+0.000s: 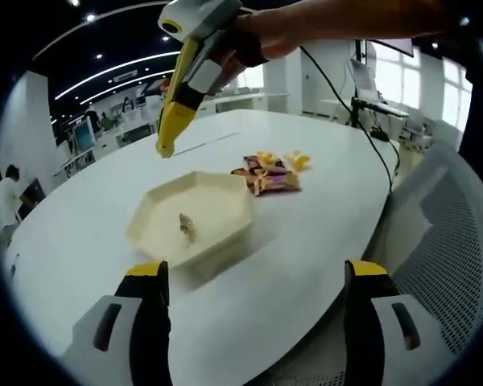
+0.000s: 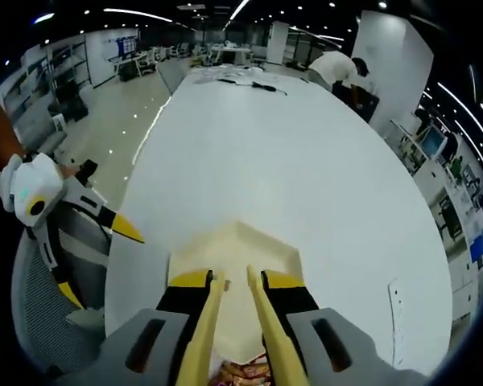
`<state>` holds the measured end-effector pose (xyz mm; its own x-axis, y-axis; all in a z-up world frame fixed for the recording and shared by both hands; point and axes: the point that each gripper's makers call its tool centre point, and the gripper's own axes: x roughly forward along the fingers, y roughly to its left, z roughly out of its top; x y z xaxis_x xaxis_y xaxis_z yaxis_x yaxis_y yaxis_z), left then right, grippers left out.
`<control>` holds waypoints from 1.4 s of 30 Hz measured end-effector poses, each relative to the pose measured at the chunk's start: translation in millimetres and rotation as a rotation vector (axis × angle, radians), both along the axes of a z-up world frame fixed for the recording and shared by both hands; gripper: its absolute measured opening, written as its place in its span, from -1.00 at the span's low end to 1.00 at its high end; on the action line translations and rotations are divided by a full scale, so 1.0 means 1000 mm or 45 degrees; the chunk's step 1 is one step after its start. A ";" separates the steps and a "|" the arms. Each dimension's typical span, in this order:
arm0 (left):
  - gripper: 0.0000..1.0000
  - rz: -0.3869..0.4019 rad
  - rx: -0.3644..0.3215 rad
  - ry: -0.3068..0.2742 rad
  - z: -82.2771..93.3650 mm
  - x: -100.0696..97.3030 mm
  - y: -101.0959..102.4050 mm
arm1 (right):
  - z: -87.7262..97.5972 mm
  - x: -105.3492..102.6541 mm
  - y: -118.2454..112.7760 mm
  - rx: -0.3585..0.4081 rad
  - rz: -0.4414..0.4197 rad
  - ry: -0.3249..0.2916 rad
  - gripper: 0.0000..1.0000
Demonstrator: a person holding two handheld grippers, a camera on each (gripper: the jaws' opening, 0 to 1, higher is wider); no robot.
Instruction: Place the target food into the container with the food tongs after gripping and lifting it, then release it inside without dropping or visibly crushing the food.
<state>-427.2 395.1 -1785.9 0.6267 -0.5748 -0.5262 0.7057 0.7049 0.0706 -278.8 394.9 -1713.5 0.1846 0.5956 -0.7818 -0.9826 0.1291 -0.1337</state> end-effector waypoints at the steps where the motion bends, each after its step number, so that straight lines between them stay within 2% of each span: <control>1: 0.70 0.003 0.003 0.005 -0.001 0.000 0.001 | 0.001 0.000 -0.002 -0.001 0.000 -0.004 -0.55; 8: 0.81 -0.012 -0.022 -0.004 0.002 -0.001 -0.004 | 0.004 0.006 -0.016 -0.008 -0.072 -0.006 -0.54; 9: 0.91 -0.001 -0.008 -0.038 0.005 0.002 -0.002 | 0.007 0.007 -0.019 -0.009 -0.089 -0.013 -0.55; 10: 0.96 0.038 -0.013 -0.138 0.015 0.011 0.002 | 0.009 0.009 -0.023 -0.015 -0.134 -0.019 -0.55; 11: 0.98 0.056 -0.049 -0.178 0.023 0.014 0.004 | 0.011 0.010 -0.026 -0.016 -0.160 -0.025 -0.55; 15: 0.99 -0.022 -0.048 -0.075 0.012 0.002 -0.006 | 0.022 0.010 -0.040 0.019 -0.219 -0.035 -0.54; 25: 0.99 0.011 -0.035 -0.093 0.012 0.005 0.000 | 0.034 0.004 -0.114 -0.018 -0.223 -0.067 -0.54; 32: 0.99 0.009 0.000 -0.110 0.010 0.006 0.002 | 0.027 -0.001 -0.162 -0.016 -0.257 -0.066 -0.54; 38: 0.99 0.030 0.025 -0.107 0.006 0.009 0.009 | 0.016 -0.005 -0.200 0.015 -0.361 -0.042 -0.53; 42: 0.99 0.045 0.028 -0.094 0.004 0.009 0.012 | 0.004 -0.009 -0.223 -0.008 -0.402 -0.026 -0.53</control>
<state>-417.9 407.5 -1782.4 0.6840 -0.5407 -0.4898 0.6728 0.7270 0.1371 -287.8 171.9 -1709.5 0.3751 0.5014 -0.7797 -0.8912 0.4264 -0.1546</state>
